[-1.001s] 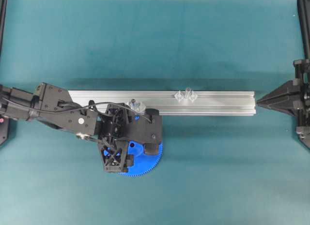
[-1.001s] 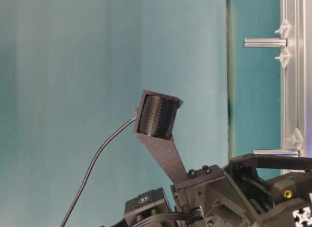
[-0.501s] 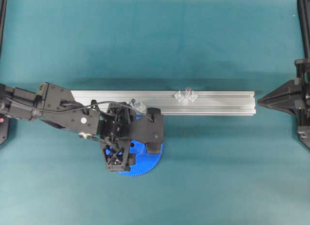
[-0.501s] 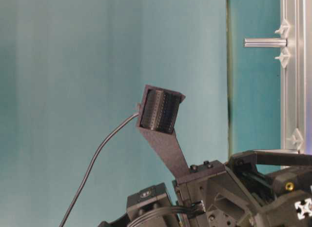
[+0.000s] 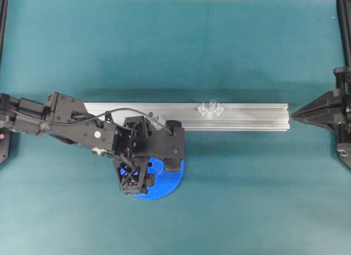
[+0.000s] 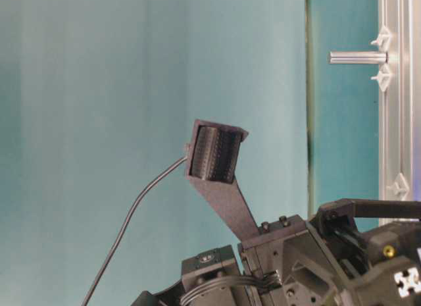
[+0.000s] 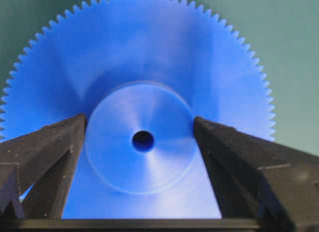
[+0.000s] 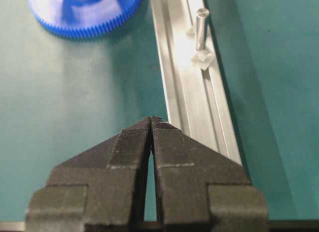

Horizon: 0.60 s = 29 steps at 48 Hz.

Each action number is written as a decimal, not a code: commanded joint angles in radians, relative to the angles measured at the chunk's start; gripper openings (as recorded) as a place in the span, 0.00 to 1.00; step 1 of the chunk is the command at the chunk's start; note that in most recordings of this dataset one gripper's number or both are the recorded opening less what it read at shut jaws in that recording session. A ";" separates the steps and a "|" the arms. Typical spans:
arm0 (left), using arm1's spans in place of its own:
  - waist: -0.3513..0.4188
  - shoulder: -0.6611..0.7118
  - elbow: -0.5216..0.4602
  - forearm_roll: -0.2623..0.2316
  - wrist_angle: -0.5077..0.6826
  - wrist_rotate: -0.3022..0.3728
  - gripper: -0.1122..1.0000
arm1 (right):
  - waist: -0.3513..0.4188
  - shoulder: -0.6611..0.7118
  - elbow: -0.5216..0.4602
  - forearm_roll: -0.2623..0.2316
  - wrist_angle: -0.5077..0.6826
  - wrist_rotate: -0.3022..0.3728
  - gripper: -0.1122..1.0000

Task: Insert the large gear onto the shaft.
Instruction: 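Close the left gripper on the blue gear's central hub, then lift the blue gear off the table with the left gripper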

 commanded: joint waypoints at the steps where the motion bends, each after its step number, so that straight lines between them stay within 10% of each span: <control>1: -0.009 -0.015 0.002 0.003 0.031 0.021 0.92 | -0.002 0.006 -0.009 0.002 -0.009 0.009 0.19; 29: -0.011 0.000 -0.038 0.003 0.089 0.084 0.92 | -0.002 0.000 0.000 0.002 -0.011 0.031 0.19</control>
